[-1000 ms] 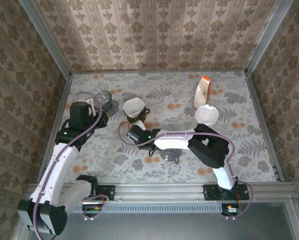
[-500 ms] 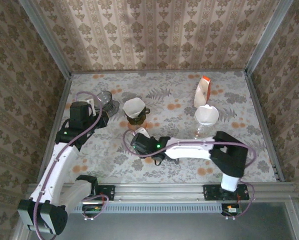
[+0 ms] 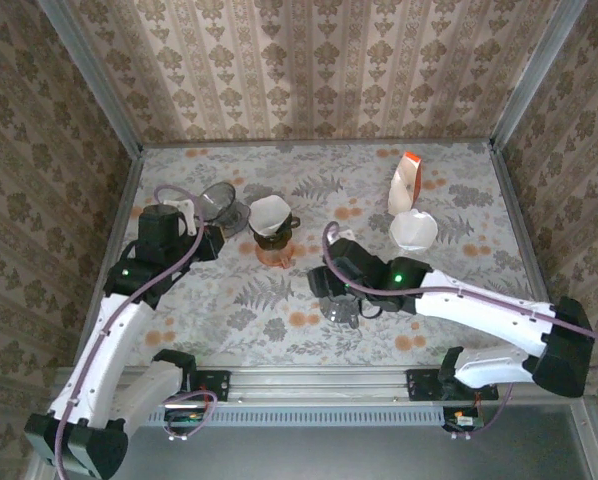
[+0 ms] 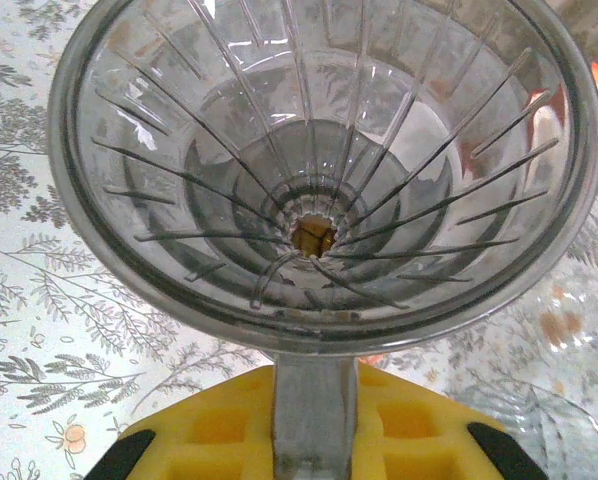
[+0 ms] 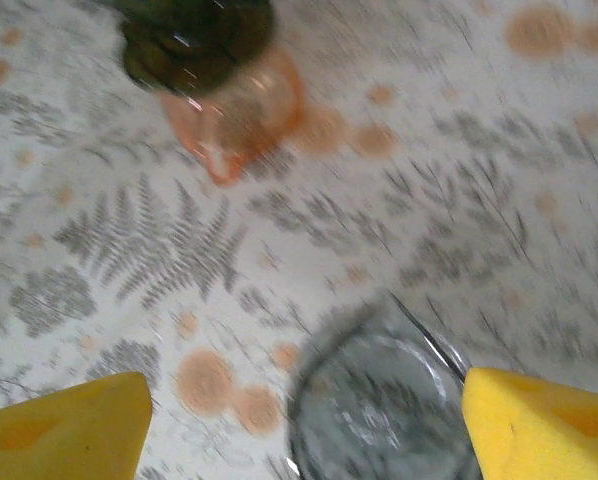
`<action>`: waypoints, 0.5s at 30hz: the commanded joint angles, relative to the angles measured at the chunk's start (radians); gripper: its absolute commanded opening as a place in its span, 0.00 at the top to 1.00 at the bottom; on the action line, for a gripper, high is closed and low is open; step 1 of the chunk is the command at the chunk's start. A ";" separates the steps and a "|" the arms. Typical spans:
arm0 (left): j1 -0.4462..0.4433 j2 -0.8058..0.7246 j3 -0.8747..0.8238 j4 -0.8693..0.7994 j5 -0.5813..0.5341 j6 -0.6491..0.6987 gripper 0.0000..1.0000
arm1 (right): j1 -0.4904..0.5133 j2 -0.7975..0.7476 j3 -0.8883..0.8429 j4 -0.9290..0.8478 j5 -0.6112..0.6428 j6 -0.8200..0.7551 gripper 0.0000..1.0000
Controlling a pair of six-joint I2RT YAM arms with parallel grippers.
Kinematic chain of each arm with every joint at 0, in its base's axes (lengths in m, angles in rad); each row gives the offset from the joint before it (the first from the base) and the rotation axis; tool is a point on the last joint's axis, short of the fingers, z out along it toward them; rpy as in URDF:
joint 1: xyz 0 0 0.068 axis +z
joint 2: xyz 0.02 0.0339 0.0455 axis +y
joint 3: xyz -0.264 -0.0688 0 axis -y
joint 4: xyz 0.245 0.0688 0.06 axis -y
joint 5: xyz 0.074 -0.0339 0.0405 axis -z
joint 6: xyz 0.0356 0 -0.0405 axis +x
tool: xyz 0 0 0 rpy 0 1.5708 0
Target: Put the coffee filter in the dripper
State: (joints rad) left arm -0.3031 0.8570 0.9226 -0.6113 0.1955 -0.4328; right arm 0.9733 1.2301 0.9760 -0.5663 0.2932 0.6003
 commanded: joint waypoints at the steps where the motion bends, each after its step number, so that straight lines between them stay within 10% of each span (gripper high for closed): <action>1: -0.025 -0.035 0.039 -0.037 0.011 0.034 1.00 | -0.039 -0.055 -0.072 -0.102 -0.074 0.095 0.15; 15: -0.192 -0.056 0.079 -0.089 -0.006 0.041 1.00 | -0.109 0.010 -0.168 0.094 -0.256 0.138 0.16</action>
State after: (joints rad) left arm -0.4641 0.8177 0.9585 -0.6949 0.2008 -0.4168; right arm 0.8524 1.2251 0.8162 -0.5308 0.0830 0.7078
